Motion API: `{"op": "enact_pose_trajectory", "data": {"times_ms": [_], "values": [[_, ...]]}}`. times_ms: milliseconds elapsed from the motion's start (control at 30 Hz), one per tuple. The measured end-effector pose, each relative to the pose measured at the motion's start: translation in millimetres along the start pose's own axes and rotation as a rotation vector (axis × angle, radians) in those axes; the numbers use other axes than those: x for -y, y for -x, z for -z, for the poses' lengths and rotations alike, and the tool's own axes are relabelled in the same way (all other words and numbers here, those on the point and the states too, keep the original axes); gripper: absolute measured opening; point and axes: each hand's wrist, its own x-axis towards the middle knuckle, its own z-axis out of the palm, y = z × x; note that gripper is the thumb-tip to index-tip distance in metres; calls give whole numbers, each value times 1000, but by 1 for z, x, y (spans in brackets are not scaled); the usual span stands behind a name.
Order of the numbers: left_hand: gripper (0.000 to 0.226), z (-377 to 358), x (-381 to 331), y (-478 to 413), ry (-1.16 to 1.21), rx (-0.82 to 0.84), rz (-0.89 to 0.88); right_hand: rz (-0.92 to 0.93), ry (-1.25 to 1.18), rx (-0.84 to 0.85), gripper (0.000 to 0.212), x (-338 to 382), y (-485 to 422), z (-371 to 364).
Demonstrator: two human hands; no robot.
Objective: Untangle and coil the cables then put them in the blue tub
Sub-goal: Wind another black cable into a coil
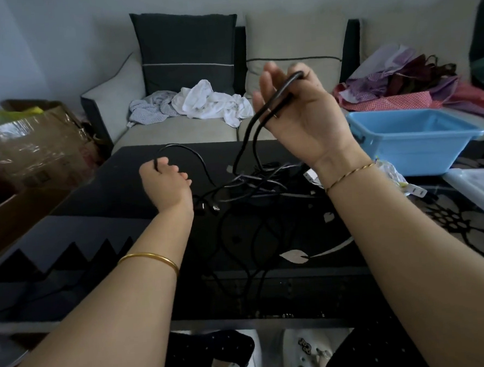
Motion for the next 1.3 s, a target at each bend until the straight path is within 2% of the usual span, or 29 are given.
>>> {"op": "enact_pose_trajectory", "data": {"times_ms": [67,167,200,267,333,400,500,567,633,733,767,833,933,1033,1100,1133,1200,1267,1300], "values": [[24,8,-3,-5,6,-31,-12,-66,-117,4,14,-7,1,-11],[22,18,-5,-14,45,-87,-11,-195,-300,25,10,-10,0,-20],[22,22,-5,-18,59,-110,1,-240,-247,-4,12,-10,-1,-21],[22,30,-2,-26,46,-148,16,-290,153,-122,24,-10,-5,-16],[25,40,1,-35,-22,-161,-18,-345,783,-254,30,-19,-9,-2],[24,47,3,-38,-157,-122,-60,-471,1365,-324,26,-28,-8,22],[24,51,5,-35,-276,-27,-75,-679,1930,-239,15,-44,-8,65],[19,52,5,-33,-265,41,-56,-792,2166,-179,15,-54,-9,81],[17,54,0,-31,-246,155,13,-716,2136,-173,21,-64,-15,82],[23,58,-10,-24,-307,418,193,-474,1687,-216,36,-75,-23,61],[26,59,-12,-20,-361,544,259,-456,1526,-223,43,-75,-23,52],[33,65,-12,-17,-495,849,408,-572,1287,-181,46,-78,-23,42],[38,76,-14,-21,-653,1239,614,-758,1203,-89,37,-79,-24,35],[59,82,-18,-25,-799,1414,681,-678,1313,-120,32,-87,-33,26],[63,86,-19,-29,-842,1421,663,-640,1437,-95,30,-98,-37,22],[61,87,-18,-31,-819,1362,648,-647,1475,-50,30,-103,-38,20],[43,89,-14,-38,-729,1089,589,-687,1513,28,27,-115,-36,20],[17,90,-4,-48,-743,728,454,-706,1558,-6,25,-127,-33,27],[13,90,1,-53,-813,586,367,-700,1590,-46,25,-132,-33,33]]}}
